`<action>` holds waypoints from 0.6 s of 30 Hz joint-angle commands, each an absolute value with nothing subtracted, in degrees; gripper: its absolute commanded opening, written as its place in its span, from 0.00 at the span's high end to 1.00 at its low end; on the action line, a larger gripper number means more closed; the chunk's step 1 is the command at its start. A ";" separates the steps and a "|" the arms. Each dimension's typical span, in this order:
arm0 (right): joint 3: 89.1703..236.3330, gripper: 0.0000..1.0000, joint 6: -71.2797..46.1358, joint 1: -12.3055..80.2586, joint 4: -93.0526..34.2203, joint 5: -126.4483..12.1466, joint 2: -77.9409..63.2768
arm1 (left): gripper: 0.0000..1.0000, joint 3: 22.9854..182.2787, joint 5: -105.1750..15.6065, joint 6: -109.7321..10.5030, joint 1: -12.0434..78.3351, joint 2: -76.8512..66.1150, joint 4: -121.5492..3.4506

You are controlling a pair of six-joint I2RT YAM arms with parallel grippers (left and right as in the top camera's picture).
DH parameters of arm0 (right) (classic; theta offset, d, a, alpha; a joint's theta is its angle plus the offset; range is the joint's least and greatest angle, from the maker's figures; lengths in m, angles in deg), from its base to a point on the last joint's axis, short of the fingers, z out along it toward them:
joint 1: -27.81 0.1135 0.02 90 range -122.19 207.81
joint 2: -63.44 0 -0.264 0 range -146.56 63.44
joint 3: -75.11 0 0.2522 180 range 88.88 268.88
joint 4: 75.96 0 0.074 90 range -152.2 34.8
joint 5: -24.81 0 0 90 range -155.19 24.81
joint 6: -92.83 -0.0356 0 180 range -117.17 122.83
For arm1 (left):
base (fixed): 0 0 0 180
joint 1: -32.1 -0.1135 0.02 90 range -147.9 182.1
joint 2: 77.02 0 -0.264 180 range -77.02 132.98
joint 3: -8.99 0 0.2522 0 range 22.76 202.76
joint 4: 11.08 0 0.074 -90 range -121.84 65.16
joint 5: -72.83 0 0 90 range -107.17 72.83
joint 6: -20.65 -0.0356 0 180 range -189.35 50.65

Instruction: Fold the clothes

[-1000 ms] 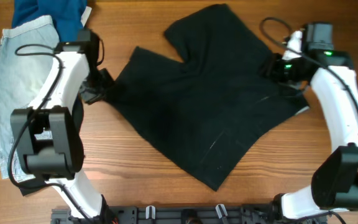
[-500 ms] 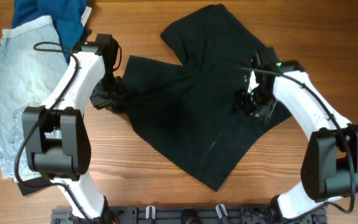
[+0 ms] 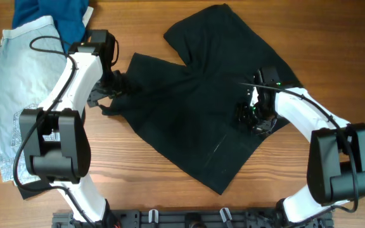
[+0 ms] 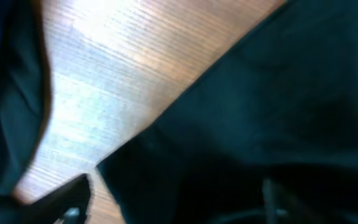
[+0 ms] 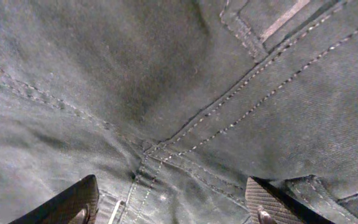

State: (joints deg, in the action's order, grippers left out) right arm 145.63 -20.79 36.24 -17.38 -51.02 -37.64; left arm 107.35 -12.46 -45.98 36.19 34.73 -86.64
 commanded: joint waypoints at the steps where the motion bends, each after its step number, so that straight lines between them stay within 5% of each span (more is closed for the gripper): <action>1: 144.67 0.22 -21.29 32.61 -18.67 -52.38 -38.38 | 0.00 107.27 -12.15 -47.05 35.65 33.29 -83.67; 18: 150.63 0.25 -18.28 10.10 -39.52 -53.99 -45.94 | 0.00 107.24 -17.40 -47.11 34.60 29.59 -79.23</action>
State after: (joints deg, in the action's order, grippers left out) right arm 147.97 -19.59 12.52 -36.92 -50.65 -41.02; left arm 107.35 -14.14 -46.35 34.71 30.66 -79.32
